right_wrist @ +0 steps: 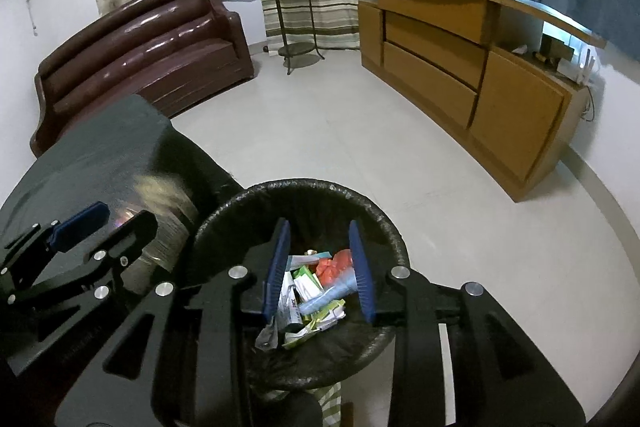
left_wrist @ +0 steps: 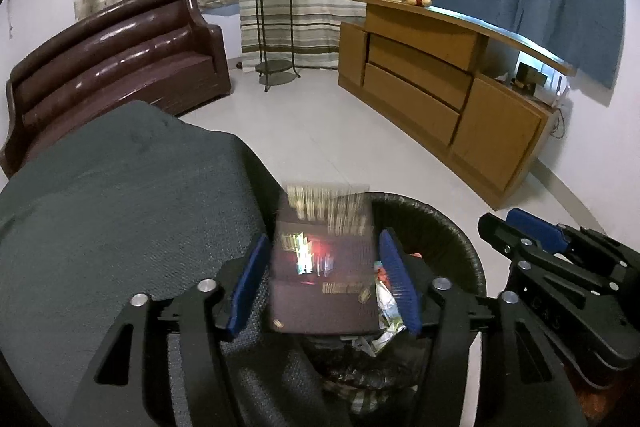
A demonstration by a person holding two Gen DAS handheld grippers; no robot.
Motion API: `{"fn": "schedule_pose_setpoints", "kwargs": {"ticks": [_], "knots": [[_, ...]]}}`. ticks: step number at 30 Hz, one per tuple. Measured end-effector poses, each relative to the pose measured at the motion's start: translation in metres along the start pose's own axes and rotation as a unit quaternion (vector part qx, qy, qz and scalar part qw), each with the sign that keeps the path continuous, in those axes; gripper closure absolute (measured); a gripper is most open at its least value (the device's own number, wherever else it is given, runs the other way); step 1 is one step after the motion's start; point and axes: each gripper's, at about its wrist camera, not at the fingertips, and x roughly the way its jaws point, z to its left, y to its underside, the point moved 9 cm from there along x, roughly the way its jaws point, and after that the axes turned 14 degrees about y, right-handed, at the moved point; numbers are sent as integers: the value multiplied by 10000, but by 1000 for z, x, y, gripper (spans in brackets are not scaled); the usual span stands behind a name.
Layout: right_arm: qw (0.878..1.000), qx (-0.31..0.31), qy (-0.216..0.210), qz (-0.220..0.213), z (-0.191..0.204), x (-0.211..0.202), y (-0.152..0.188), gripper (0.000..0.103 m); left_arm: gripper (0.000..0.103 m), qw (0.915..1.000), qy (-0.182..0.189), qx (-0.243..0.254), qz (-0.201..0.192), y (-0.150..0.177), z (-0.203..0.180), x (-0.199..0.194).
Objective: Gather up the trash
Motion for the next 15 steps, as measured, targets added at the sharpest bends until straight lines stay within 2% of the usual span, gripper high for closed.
{"fn": "schedule_pose_setpoints", "kwargs": {"ticks": [7,10,15], "knots": [[10000,13,55,-49,-1,0,-3,65,39,10000,-17,-30,6,1,1,-1],[9999,22,101,-110,-1,-3,-3,56,39,10000,-19,-33,-24,1,1,-4],[9997,46,182,-184,-4,-8,-4,49,38,9999,-86,-19,-110,0,3,-11]]}}
